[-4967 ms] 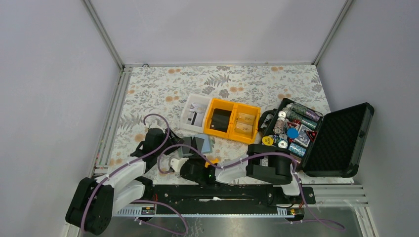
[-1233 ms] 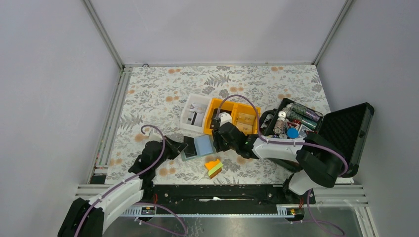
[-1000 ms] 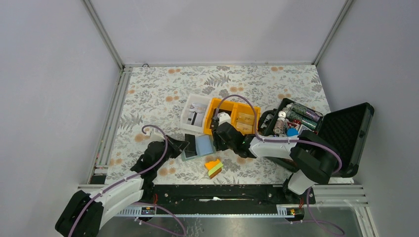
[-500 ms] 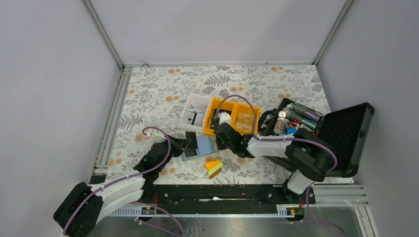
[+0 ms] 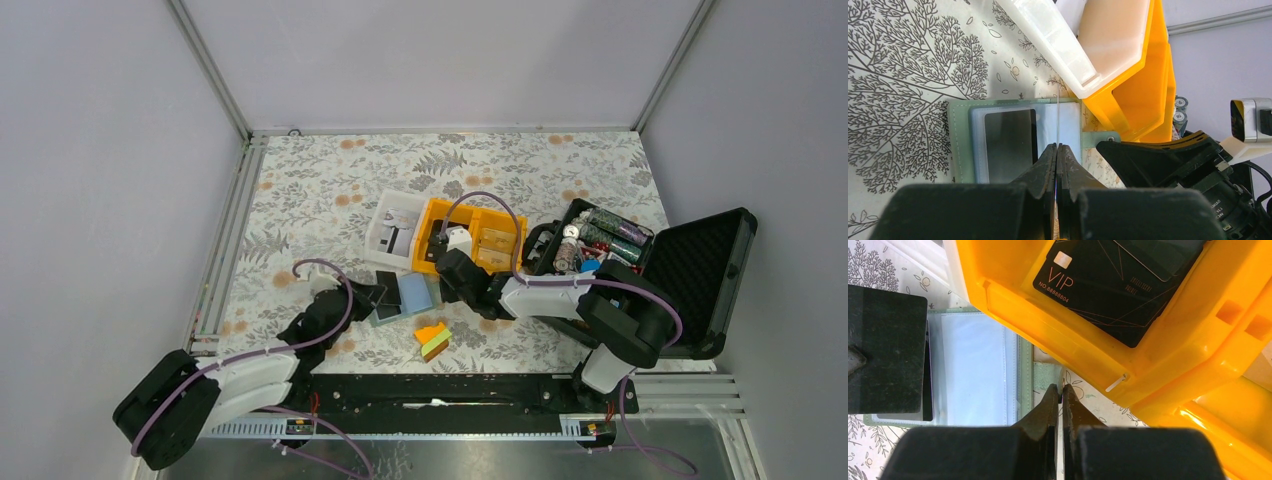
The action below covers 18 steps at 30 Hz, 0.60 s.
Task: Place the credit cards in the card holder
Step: Insert the credit card into the card holder.
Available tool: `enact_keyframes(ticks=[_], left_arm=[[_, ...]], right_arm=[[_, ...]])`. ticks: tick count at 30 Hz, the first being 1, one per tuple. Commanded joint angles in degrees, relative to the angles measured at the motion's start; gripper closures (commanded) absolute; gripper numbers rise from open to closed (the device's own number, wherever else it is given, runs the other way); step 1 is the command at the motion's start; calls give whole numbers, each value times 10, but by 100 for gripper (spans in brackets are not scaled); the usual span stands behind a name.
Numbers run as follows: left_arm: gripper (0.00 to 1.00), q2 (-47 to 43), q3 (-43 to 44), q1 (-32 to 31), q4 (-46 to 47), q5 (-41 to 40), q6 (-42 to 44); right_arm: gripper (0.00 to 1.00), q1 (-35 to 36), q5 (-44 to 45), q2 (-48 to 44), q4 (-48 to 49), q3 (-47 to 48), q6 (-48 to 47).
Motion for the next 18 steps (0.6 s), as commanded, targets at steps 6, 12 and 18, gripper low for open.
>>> enact_keyframes(ticks=[6,12,18], left_arm=[[100,34,-52,-24,57,-43,-29],[100,65,-51,-35,75,-53,-38],[100,92,-49,-46,84,-64,-59]], right_arm=[[100,-2,26,-1,-5,19,16],[100,-2,28,-3,-6,19,19],[100,-2,29,0,-7,20,21]])
